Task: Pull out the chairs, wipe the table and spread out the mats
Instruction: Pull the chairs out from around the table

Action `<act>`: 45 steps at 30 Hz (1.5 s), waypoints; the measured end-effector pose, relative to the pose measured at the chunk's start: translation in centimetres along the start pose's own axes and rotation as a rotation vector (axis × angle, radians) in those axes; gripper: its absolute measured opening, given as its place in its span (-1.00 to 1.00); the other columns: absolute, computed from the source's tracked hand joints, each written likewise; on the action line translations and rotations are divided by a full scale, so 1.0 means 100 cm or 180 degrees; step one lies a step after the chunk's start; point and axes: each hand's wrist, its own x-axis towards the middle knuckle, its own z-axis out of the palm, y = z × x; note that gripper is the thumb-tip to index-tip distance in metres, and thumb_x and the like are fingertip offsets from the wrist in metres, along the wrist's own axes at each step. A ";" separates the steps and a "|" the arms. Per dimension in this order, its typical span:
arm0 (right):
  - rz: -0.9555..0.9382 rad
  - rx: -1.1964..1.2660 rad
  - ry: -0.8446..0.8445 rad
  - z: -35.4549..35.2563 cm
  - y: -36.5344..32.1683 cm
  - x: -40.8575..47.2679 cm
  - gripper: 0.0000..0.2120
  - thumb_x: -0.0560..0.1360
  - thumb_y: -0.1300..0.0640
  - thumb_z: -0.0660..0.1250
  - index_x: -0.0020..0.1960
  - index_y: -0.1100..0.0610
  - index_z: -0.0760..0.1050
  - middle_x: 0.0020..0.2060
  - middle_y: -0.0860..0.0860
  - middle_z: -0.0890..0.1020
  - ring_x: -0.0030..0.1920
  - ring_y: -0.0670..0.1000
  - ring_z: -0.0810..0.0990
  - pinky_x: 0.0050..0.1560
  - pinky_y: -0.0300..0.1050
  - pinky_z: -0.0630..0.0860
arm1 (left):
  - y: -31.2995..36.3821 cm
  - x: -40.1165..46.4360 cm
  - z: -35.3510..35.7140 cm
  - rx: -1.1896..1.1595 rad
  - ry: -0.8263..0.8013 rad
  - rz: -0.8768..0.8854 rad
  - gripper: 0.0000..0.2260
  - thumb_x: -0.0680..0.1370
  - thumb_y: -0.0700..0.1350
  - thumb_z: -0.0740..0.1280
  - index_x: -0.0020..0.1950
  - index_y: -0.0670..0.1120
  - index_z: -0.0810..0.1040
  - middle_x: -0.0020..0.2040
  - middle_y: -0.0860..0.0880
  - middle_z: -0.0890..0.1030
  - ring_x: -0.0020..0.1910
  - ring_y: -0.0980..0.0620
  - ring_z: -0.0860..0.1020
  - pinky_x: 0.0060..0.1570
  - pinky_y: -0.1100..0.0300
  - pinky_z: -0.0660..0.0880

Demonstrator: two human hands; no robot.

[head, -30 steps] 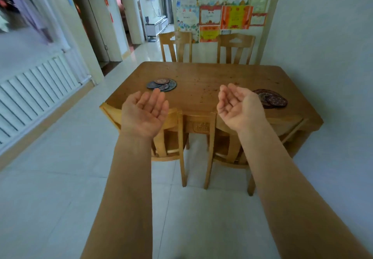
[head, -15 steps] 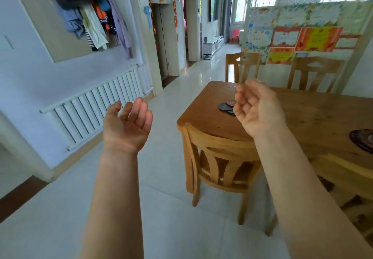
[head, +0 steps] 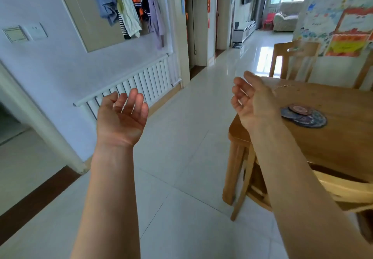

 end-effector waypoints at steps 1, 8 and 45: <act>0.0000 -0.0032 -0.0007 0.007 0.006 0.011 -0.93 0.53 0.07 0.39 0.00 0.02 0.56 -0.21 -0.05 0.71 -0.25 -0.09 0.66 -0.27 -0.19 0.52 | 0.002 0.014 -0.001 0.0004 0.0010 -0.0006 -0.87 0.60 -0.02 0.22 -0.04 -0.05 0.47 0.03 -0.02 0.70 -0.14 0.02 0.69 -0.08 0.18 0.58; -0.0023 -0.0014 0.0072 0.057 0.043 0.123 -0.94 0.52 0.08 0.41 -0.01 0.03 0.57 -0.18 -0.03 0.71 -0.24 -0.07 0.64 -0.21 -0.16 0.52 | 0.012 0.144 0.014 0.0001 -0.0021 -0.0138 -0.84 0.60 -0.03 0.21 -0.11 -0.06 0.49 0.00 0.00 0.69 -0.19 0.04 0.69 -0.12 0.20 0.58; -0.0728 0.0019 0.1080 0.299 0.144 0.747 -0.91 0.56 0.20 0.29 0.02 0.07 0.54 -0.25 0.00 0.65 -0.32 -0.05 0.56 -0.27 -0.19 0.46 | -0.009 0.860 0.266 0.0547 -0.1172 -0.1421 -0.75 0.59 -0.09 0.23 0.24 -0.10 0.52 0.10 -0.08 0.69 -0.06 -0.04 0.67 -0.11 0.11 0.57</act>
